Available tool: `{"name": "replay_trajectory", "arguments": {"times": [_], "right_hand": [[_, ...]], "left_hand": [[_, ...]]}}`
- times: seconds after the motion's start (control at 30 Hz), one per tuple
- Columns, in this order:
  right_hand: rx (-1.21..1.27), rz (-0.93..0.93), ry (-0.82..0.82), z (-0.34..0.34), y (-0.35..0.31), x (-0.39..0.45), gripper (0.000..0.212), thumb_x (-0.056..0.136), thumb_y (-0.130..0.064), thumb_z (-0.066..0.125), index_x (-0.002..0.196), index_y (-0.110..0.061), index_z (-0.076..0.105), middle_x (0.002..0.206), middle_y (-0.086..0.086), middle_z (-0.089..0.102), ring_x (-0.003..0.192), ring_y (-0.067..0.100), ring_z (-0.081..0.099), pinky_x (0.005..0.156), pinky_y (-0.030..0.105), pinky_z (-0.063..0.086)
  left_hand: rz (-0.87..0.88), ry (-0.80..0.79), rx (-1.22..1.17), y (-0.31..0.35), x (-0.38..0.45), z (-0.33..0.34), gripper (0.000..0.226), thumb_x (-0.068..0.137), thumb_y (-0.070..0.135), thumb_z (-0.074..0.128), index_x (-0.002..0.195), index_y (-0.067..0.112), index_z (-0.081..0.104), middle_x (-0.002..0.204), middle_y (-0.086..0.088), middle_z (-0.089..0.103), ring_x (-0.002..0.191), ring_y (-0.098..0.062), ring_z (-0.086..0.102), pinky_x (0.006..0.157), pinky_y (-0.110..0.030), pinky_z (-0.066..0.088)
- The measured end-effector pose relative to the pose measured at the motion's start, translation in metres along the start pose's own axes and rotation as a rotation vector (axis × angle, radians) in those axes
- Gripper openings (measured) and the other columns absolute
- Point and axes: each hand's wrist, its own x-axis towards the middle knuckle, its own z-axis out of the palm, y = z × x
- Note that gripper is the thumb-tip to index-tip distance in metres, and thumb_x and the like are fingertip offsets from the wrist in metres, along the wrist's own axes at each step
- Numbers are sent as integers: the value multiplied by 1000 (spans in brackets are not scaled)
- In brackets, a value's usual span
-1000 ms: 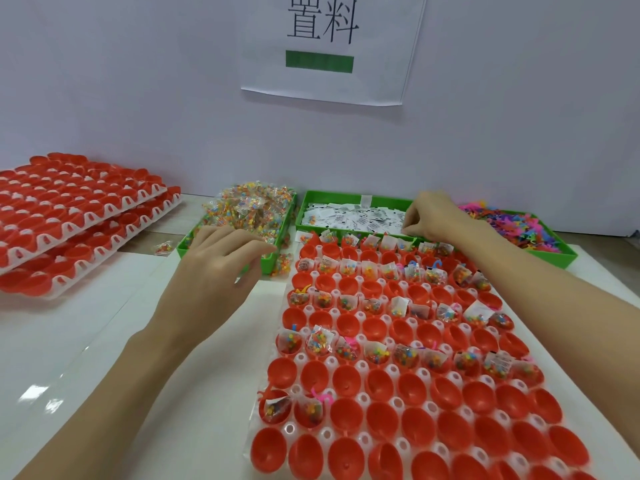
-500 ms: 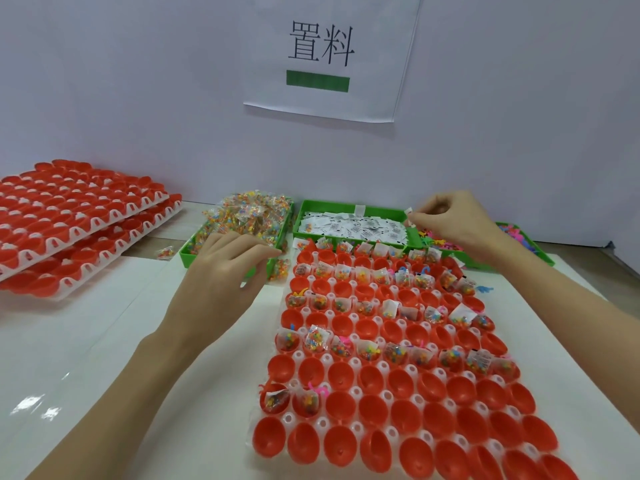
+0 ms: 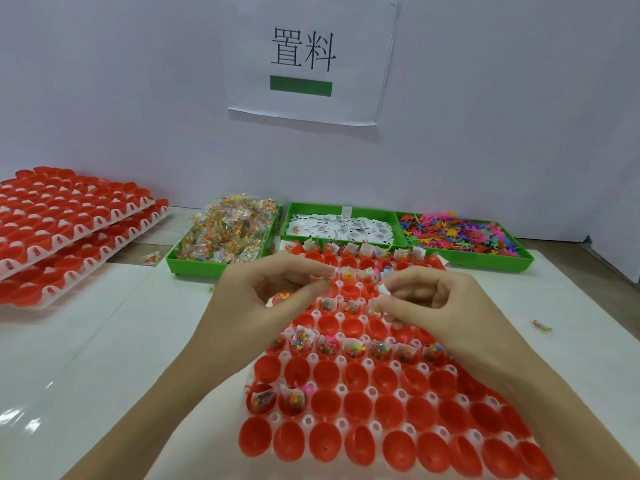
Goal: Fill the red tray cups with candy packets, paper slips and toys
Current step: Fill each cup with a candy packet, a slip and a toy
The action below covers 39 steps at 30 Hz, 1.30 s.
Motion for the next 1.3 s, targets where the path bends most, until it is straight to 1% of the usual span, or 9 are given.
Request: {"name": "replay_trajectory", "arguments": {"times": [0.13, 0.23, 0.37, 0.47, 0.67, 0.83, 0.97, 1.17, 1.3], "right_hand": [[31, -32, -50, 12, -8, -8, 13, 88, -29, 79, 99, -24, 78, 88, 6, 79, 79, 22, 76, 71, 23, 59], [2, -54, -68, 18, -11, -12, 11, 89, -26, 77, 100, -23, 78, 88, 5, 78, 77, 21, 75, 70, 24, 58], [39, -27, -70, 21, -14, -16, 16, 88, -27, 76, 104, -25, 78, 88, 8, 78, 74, 20, 74, 67, 21, 57], [68, -18, -40, 23, -16, -18, 20, 85, -29, 77, 105, -29, 75, 86, 9, 78, 74, 22, 74, 70, 23, 58], [92, 2, -67, 26, -18, -19, 6, 87, -24, 76, 91, -20, 77, 82, 4, 75, 74, 15, 72, 70, 21, 57], [92, 53, -65, 28, -17, -22, 12, 84, -36, 73, 93, -28, 78, 82, 3, 77, 76, 15, 75, 73, 16, 55], [94, 49, -73, 31, -17, -23, 14, 93, -33, 68, 97, -25, 78, 86, 4, 77, 75, 14, 73, 74, 17, 55], [99, 4, -88, 30, -24, -23, 10, 88, -32, 72, 91, -25, 78, 86, -1, 76, 76, 11, 73, 72, 16, 55], [40, -18, -111, 26, -27, -24, 8, 89, -31, 72, 93, -27, 78, 90, 0, 77, 79, 14, 73, 74, 20, 57]], "left_hand": [[-128, -139, -172, 9, -6, 9, 20, 85, 8, 80, 104, 15, 81, 92, -6, 80, 90, -21, 77, 82, -23, 59], [-172, -206, -199, 11, -9, 15, 26, 86, 3, 79, 109, 14, 79, 96, -8, 79, 92, -24, 77, 85, -25, 60], [-219, -204, -207, 13, -8, 15, 33, 83, 2, 81, 113, 16, 77, 96, -9, 76, 89, -26, 76, 82, -25, 60], [-221, -211, -189, 13, -9, 15, 32, 84, 4, 81, 112, 19, 78, 96, -9, 76, 91, -29, 75, 85, -31, 62], [-229, -193, -177, 14, -10, 16, 22, 84, 7, 82, 104, 17, 80, 94, -9, 79, 91, -26, 77, 87, -34, 62], [-234, -180, -169, 15, -10, 15, 21, 83, 8, 84, 102, 18, 80, 92, -9, 79, 87, -28, 77, 86, -38, 62], [-204, -152, -108, 14, -9, 14, 19, 81, 10, 86, 98, 12, 79, 90, -7, 79, 85, -26, 77, 82, -40, 63], [-184, -152, -95, 13, -8, 12, 14, 79, 10, 87, 89, 11, 77, 85, -10, 74, 81, -28, 72, 79, -42, 61], [-214, -179, -114, 15, -8, 12, 13, 78, 9, 86, 87, 10, 76, 88, -9, 75, 85, -24, 74, 80, -30, 61]]}}
